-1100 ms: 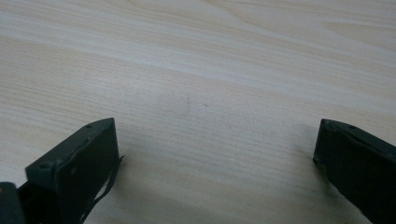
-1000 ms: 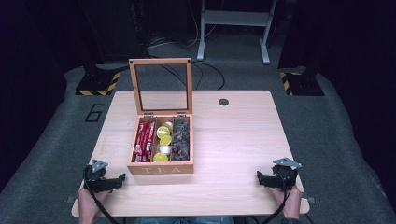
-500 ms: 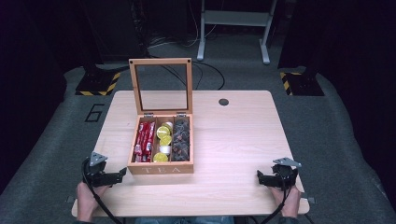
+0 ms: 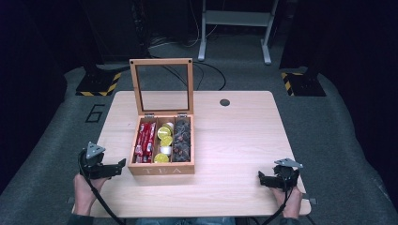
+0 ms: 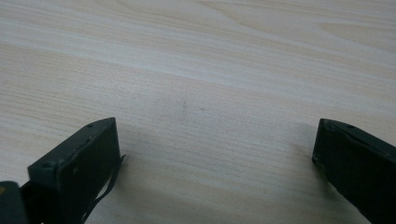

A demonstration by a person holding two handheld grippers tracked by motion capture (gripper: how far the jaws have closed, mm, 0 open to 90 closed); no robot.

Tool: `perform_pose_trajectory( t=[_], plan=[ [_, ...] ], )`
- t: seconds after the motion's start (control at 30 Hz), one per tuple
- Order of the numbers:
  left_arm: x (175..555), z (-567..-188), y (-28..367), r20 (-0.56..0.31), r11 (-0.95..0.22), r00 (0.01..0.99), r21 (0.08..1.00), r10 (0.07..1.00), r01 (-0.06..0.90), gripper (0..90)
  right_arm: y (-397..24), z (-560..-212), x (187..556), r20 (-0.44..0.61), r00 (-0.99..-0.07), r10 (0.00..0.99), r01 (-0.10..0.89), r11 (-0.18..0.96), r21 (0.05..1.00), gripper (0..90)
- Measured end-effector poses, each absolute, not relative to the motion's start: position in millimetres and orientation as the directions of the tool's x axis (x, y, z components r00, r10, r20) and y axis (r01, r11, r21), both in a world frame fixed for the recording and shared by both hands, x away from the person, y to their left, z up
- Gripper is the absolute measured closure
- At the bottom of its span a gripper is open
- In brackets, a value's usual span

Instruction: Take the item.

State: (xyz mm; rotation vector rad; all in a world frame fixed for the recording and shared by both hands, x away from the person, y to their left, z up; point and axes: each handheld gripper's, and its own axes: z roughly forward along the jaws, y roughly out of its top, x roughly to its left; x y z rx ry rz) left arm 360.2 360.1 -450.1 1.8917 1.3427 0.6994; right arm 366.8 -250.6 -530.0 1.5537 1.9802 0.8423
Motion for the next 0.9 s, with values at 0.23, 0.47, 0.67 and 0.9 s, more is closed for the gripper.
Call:
perform_pose_trajectory(
  t=[0.23,0.47,0.67,0.9],
  plan=[
    [369.6,-436.9,348.5,0.043,-0.231,0.337,0.808,0.941,0.542,1.2,-250.5,-530.1,366.5,0.002,-0.238,0.971,0.672,0.163,0.722,0.5],
    [381.4,-429.0,335.6,0.056,-0.257,0.364,0.806,0.93,0.533,0.3,-250.4,-530.1,366.5,0.002,-0.237,0.971,0.672,0.163,0.722,0.5],
    [397.0,-424.5,320.3,0.049,-0.266,0.397,0.815,0.916,0.515,5.3,-250.6,-530.0,366.3,0.003,-0.24,0.971,0.672,0.164,0.722,0.5],
    [414.4,-421.5,304.0,0.06,-0.291,0.423,0.811,0.904,0.508,15.3,-250.6,-530.0,366.3,0.003,-0.24,0.971,0.672,0.164,0.722,0.6]
  ],
)
